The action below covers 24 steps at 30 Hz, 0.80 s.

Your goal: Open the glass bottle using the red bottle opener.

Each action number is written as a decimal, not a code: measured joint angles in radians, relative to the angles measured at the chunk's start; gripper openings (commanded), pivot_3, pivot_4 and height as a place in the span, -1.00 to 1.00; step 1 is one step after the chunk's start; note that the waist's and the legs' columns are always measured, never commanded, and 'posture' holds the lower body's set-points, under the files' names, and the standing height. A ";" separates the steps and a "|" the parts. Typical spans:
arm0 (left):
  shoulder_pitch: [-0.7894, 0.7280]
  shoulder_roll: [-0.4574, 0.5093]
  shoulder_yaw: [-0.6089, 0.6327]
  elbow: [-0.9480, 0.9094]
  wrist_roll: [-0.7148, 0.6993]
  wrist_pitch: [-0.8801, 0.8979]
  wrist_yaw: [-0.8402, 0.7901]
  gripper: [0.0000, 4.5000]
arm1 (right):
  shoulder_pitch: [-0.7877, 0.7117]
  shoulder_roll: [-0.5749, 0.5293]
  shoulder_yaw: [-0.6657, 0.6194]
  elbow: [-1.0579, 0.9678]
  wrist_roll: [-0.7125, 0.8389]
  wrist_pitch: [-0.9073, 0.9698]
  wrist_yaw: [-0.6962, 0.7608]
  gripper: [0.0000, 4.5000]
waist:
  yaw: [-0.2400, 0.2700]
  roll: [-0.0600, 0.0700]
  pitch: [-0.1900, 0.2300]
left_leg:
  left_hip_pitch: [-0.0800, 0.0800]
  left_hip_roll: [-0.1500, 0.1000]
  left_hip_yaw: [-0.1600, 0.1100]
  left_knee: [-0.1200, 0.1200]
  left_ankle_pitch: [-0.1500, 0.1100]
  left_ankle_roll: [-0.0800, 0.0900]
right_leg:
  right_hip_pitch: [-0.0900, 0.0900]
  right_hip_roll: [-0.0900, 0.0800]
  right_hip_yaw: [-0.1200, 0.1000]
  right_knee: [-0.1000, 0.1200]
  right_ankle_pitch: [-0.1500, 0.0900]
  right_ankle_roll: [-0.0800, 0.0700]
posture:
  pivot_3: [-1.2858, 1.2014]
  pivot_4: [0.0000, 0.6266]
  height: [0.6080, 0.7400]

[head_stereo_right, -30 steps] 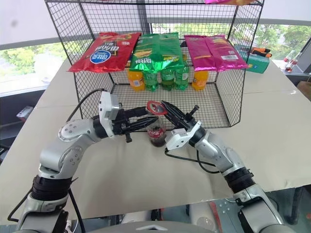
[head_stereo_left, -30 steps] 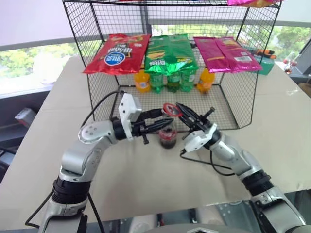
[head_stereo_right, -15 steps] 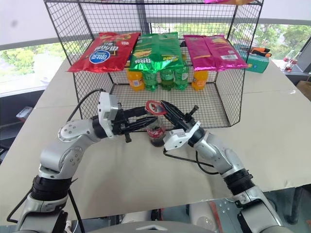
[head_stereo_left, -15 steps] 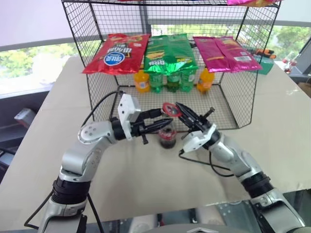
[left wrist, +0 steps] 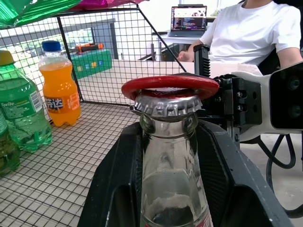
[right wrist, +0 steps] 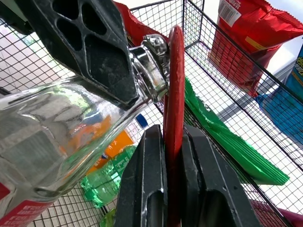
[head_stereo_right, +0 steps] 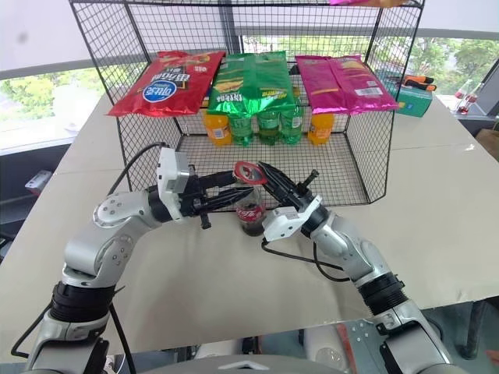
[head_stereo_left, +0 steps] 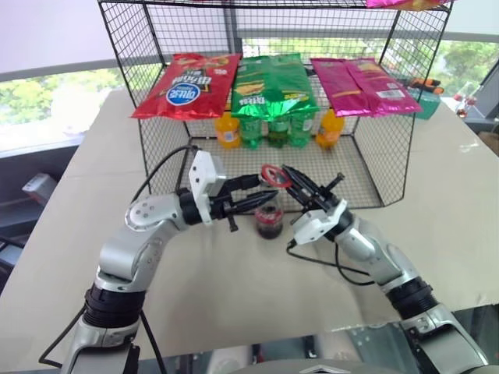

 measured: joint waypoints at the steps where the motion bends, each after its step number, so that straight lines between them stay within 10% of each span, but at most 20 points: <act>1: 0.000 -0.001 0.000 0.000 0.000 0.000 0.000 -0.47 | -0.002 -0.002 0.000 -0.001 0.000 0.000 0.000 -1.00 | 0.000 0.000 0.000 | -0.001 0.000 0.000 -0.001 0.000 0.000 | 0.000 0.000 -0.001 -0.002 0.000 0.000 | 0.03 -0.52 1.00; 24: -0.004 0.013 -0.002 -0.018 0.000 0.005 -0.007 -0.47 | -0.072 -0.040 0.005 0.093 0.086 -0.106 0.084 -1.00 | 0.001 0.002 0.001 | -0.007 -0.001 -0.006 -0.004 0.000 0.000 | -0.005 -0.004 -0.010 -0.004 0.001 -0.002 | 0.03 -0.52 1.00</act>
